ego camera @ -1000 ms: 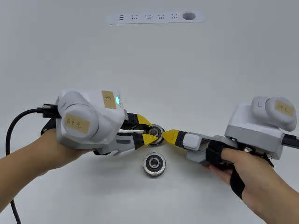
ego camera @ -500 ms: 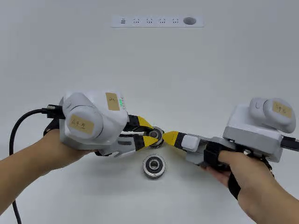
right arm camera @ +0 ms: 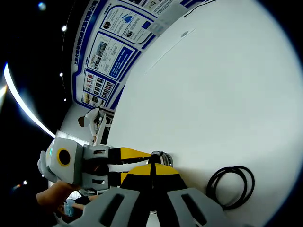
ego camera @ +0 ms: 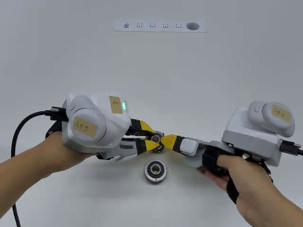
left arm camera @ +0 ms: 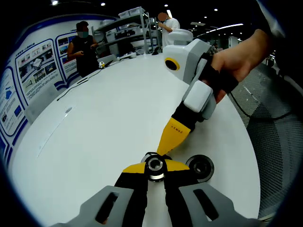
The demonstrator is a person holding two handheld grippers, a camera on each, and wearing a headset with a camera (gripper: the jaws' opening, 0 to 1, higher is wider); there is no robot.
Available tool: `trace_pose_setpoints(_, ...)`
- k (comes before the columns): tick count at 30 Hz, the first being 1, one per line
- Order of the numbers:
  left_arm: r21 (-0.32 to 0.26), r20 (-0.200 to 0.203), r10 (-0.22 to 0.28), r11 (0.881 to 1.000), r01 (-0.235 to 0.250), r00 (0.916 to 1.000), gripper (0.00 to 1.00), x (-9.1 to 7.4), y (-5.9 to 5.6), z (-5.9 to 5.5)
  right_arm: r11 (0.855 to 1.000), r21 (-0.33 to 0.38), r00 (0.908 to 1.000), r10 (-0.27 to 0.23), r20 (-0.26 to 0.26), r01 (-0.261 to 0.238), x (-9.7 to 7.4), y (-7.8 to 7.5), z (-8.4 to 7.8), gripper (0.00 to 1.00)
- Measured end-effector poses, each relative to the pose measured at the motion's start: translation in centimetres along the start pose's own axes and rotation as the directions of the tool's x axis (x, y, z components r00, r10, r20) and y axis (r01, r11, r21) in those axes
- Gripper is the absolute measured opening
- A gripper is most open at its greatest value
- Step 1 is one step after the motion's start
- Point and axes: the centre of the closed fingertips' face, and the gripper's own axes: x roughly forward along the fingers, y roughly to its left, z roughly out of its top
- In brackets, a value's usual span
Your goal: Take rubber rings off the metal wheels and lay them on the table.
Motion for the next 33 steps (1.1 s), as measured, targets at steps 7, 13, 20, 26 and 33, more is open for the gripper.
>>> trace_pose_setpoints(7,-0.003,0.000,0.003,1.000,-0.003,1.0000,0.12,0.0,0.0,0.0,0.999,-0.039,0.9998,0.014,-0.011,-0.014,0.4,1.5,0.1,0.00)
trace_pose_setpoints(13,0.004,-0.004,0.008,1.000,-0.008,1.0000,0.12,0.0,0.0,0.0,1.000,-0.015,1.0000,0.002,0.003,-0.002,0.1,1.0,0.4,0.01)
trace_pose_setpoints(20,0.016,-0.010,0.016,1.000,-0.016,0.9998,0.13,0.0,0.0,0.0,1.000,0.011,0.9996,-0.022,0.016,0.022,-0.1,0.3,0.5,0.01)
trace_pose_setpoints(26,0.020,-0.017,0.025,1.000,-0.024,0.9996,0.13,0.0,0.2,0.1,0.999,0.022,0.9993,-0.031,0.022,0.030,-0.1,0.1,0.6,0.01)
trace_pose_setpoints(33,0.034,-0.025,0.032,0.999,-0.031,0.9992,0.15,-0.2,0.2,0.3,0.999,0.031,0.9991,-0.036,0.024,0.035,0.0,0.1,0.7,0.01)
